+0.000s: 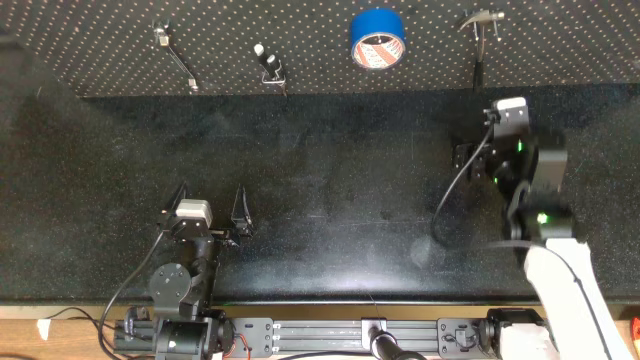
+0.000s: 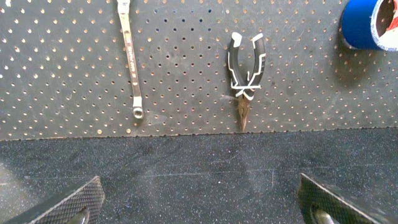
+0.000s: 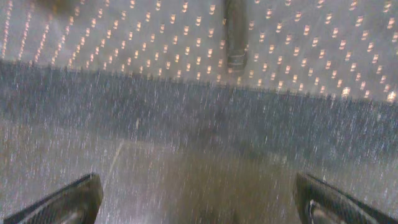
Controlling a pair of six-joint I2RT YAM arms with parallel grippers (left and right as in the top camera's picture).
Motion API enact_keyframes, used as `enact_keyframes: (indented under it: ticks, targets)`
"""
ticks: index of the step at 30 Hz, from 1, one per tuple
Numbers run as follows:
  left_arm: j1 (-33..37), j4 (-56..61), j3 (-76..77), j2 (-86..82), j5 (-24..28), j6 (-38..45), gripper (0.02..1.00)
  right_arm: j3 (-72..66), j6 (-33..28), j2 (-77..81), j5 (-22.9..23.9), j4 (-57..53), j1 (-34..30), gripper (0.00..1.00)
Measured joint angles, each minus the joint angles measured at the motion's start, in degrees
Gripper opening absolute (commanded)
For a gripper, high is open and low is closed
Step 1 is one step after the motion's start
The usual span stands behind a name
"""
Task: Place Tools Onto Pegboard
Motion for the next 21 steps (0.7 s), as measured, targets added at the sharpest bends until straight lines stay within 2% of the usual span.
enact_keyframes:
  ticks: [1, 5, 8, 11, 14, 21]
  targets:
    - [0.0, 0.0, 0.0, 0.0, 0.0, 0.0, 0.996, -10.7, 0.0, -7.0, 0.0, 12.0, 0.0, 1.000]
    - [0.0, 0.0, 0.0, 0.0, 0.0, 0.0, 0.996, -26.1, 0.9, -24.3, 0.0, 19.0, 0.0, 1.000]
    - [0.0, 0.0, 0.0, 0.0, 0.0, 0.0, 0.998, -30.3, 2.2, -35.9, 0.0, 14.7, 0.4, 1.000]
    - [0.0, 0.0, 0.0, 0.0, 0.0, 0.0, 0.996, -30.4, 2.7, -52.8, 0.0, -0.5, 1.6, 0.998]
    - [0.0, 0.0, 0.0, 0.0, 0.0, 0.0, 0.996, -30.4, 2.9, -61.6, 0.0, -0.5, 3.9, 0.998]
    - [0.0, 0.0, 0.0, 0.0, 0.0, 0.0, 0.998, -30.4, 2.9, -61.8, 0.0, -0.5, 5.6, 0.998]
